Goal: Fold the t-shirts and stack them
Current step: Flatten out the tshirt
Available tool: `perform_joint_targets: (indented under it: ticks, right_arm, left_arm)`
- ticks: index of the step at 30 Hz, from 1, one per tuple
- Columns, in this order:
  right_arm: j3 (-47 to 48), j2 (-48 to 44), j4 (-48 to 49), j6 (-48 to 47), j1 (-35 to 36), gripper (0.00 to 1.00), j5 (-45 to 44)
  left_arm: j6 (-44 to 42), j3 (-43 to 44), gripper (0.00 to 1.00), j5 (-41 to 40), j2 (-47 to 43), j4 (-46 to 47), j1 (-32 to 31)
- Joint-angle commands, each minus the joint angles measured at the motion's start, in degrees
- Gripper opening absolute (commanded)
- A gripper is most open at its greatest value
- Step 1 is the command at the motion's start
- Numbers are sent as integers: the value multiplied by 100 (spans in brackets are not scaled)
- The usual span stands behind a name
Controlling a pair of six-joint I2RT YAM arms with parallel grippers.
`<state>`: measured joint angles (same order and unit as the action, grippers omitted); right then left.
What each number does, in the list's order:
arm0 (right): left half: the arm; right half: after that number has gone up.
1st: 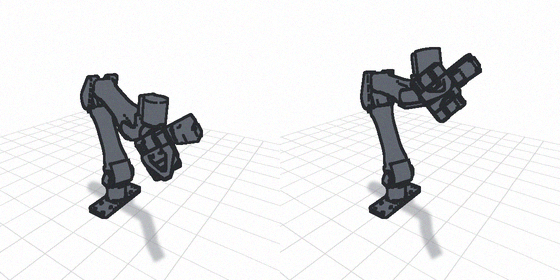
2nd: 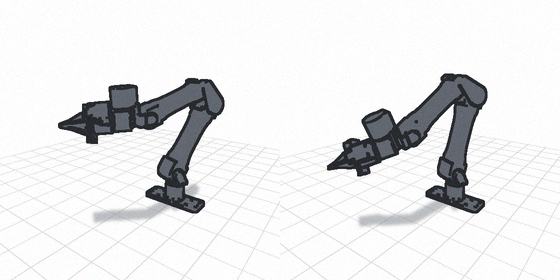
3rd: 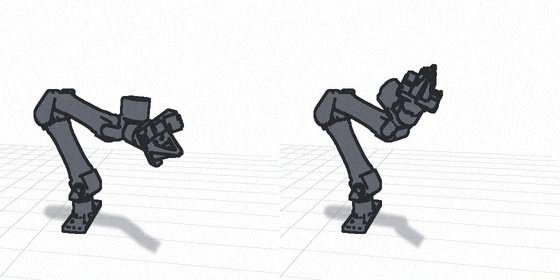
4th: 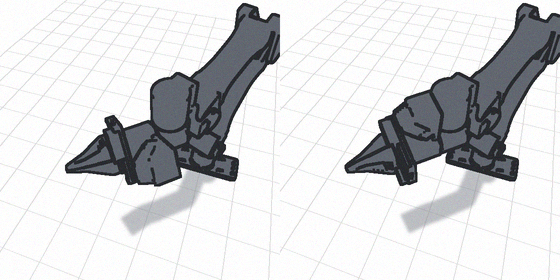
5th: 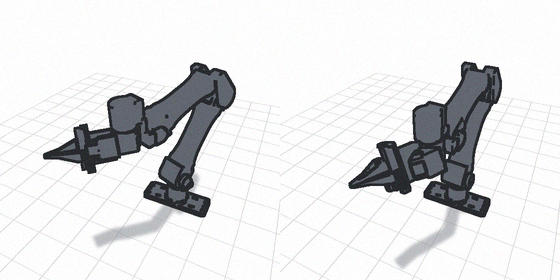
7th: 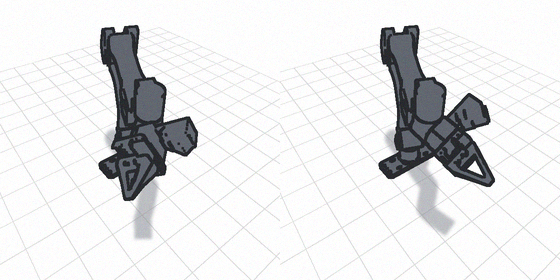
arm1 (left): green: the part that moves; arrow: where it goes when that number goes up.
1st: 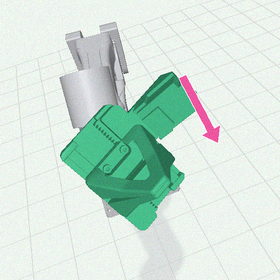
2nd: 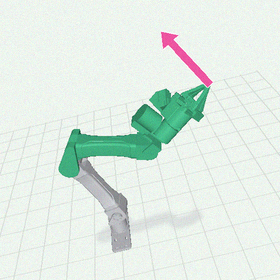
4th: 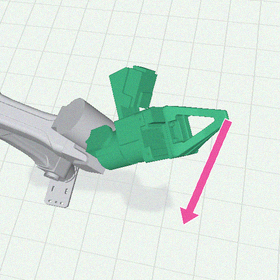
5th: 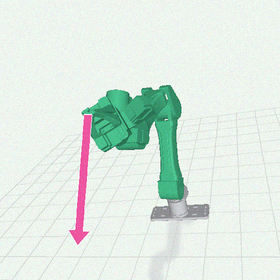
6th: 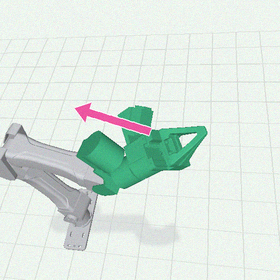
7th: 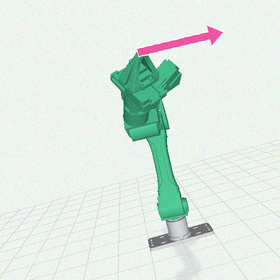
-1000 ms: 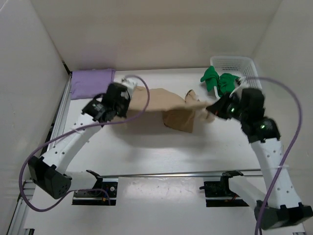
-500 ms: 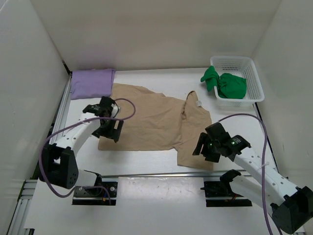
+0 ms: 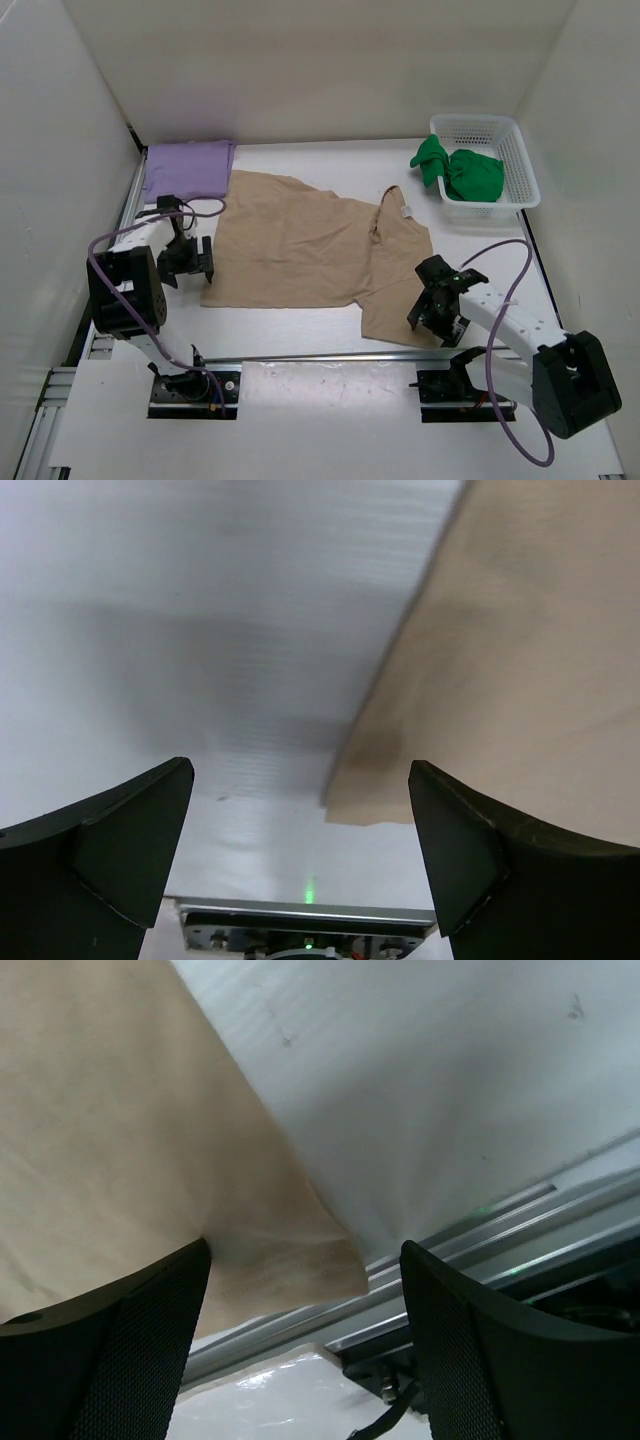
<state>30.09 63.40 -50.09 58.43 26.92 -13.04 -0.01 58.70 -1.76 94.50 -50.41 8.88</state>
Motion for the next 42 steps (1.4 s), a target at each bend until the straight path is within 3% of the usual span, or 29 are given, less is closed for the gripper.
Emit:
perform_joint_targets:
  ticks: [1, 5, 8, 9, 12, 13, 15, 16, 18, 21, 24, 25, 26, 28, 29, 30, 32, 33, 35, 36, 37, 42]
  right_arm:
    - [-432, 59, 760, 28, -64, 81, 351]
    - [-592, 59, 1001, -77, -133, 80, 565]
    - [-644, 59, 1053, -192, -204, 75, 565]
    - [-705, 128, 1123, -192, -274, 60, 635]
    - [-846, 182, 1343, -333, -432, 38, 872]
    - [-846, 243, 1343, -411, -520, 22, 925]
    - [-846, 243, 1457, -543, -599, 11, 1066]
    - [-846, 243, 1510, -605, -669, 0, 1145]
    - [-794, 243, 1642, -745, -722, 0, 1259]
    - [-479, 243, 1923, -1105, -1064, 0, 1374]
    - [1037, 1187, 1776, -1884, -1678, 0, 1697]
    - [1739, 1506, 1557, -2097, -1803, 0, 1786]
    - [3495, 1840, 1285, -2317, -1900, 0, 1787]
    - [5690, 2920, 170, -2784, -2128, 0, 1787]
    - [6867, 3263, -182, -2863, -2260, 0, 1787]
    - [9298, 3945, -725, -2864, -2339, 0, 1865]
    - [11387, 4617, -715, -2716, -2689, 0, 2555]
    - [11910, 4620, -365, -2271, -2822, 0, 2848]
    - [10841, 3722, 740, -1794, -3156, 0, 3323]
    - [10086, 3367, 1938, -1461, -3157, 0, 3447]
    - [9060, 2885, 2289, -1397, -3158, 0, 3379]
    - [8813, 2644, 2013, -1782, -3158, 0, 3509]
  left_arm:
    - [1, 142, 100, 649, -19, 181, -54]
    - [1, -77, 100, 1422, -71, 181, -54]
    - [1, -236, 100, 1372, -20, 181, -124]
    - [1, -314, 100, 1319, 33, 181, -124]
    - [1, -368, 92, 968, 366, 286, -124]
    - [1, -368, 74, 967, 455, 286, -124]
    - [1, -368, 58, 949, 701, 286, -124]
    - [1, -307, 52, 949, 762, 286, -124]
    - [1, -245, 12, 1081, 841, 286, -124]
    - [1, 70, 10, 1457, 842, 164, -124]
    - [1, 1350, 10, 1626, 1131, -441, -176]
    - [1, 2503, 10, 1678, 1332, -634, -237]
    - [1, 3211, 10, 1679, 1456, -1045, -238]
    - [1, 4766, 10, 1679, 1833, -1382, -378]
    - [1, 6410, 10, 1574, 1957, -1488, -379]
    - [1, 7174, 10, 1164, 2054, -1498, -474]
    - [1, 8005, 10, 679, 1811, -1000, -571]
    - [1, 7721, 10, 407, 1539, -66, -633]
    - [1, 6679, 10, 308, 678, 784, -686]
    - [1, 6603, 10, 360, 553, 970, -686]
    - [1, 6680, 10, 361, 552, 972, -739]
    - [1, 6164, 10, 483, 263, 972, -845]
